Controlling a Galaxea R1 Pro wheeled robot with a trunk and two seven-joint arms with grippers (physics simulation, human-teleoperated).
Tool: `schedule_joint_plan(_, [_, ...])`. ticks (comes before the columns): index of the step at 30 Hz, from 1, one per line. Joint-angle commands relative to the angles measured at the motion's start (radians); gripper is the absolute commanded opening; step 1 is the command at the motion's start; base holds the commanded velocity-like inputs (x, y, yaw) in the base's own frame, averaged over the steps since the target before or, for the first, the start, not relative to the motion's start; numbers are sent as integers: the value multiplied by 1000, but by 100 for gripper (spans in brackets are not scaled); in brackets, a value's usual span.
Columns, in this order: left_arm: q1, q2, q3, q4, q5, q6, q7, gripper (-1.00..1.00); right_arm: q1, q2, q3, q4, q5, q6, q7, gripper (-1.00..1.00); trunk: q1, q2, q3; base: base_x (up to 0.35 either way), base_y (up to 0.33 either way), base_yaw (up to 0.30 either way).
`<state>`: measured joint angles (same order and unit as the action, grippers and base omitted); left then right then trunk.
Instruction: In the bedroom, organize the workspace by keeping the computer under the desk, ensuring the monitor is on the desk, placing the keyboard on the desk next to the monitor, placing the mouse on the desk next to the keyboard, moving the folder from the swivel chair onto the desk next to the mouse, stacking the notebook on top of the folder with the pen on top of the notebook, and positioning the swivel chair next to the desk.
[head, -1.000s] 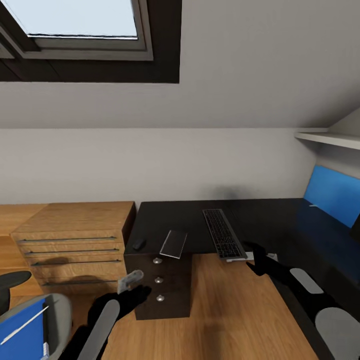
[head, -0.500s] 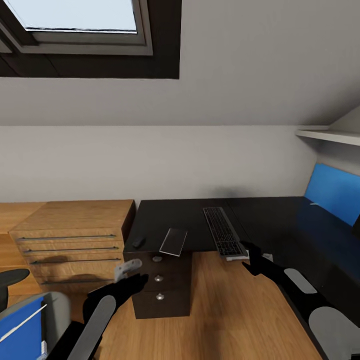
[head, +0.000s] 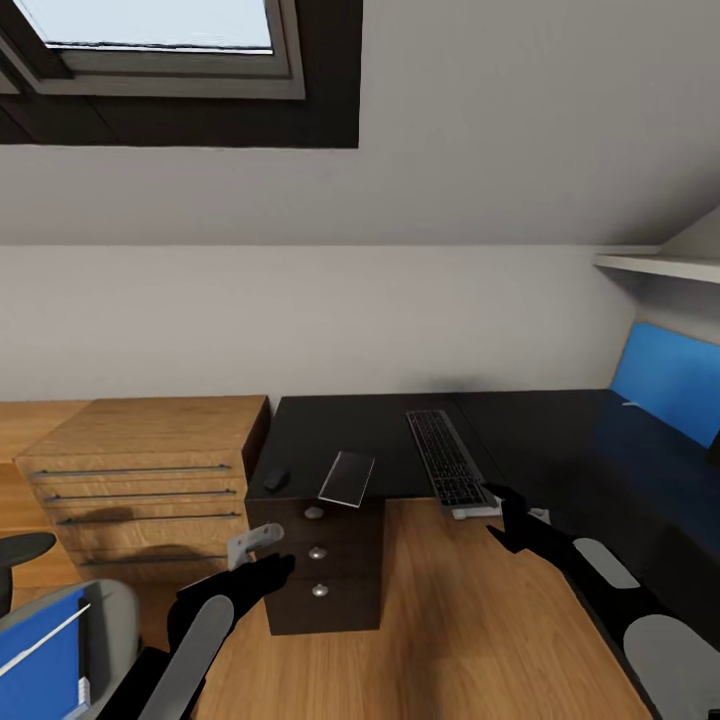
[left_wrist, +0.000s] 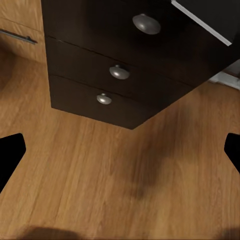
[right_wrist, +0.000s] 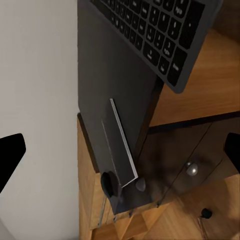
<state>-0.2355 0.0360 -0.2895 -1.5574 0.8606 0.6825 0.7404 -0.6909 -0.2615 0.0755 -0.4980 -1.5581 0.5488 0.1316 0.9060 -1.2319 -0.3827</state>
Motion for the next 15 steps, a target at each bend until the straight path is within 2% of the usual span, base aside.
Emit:
schedule_joint_plan(1, [0,0,-2,-1,10,0,10,100,-1,-4,6,-2,1,13,5,100,4,-8,-4,0,0,0])
schedule_joint_plan(15, [10,-1,-6,-3,9,0,10,100,-1,-2,6,13,2,7,8,100,58,-106,-48,0,0,0])
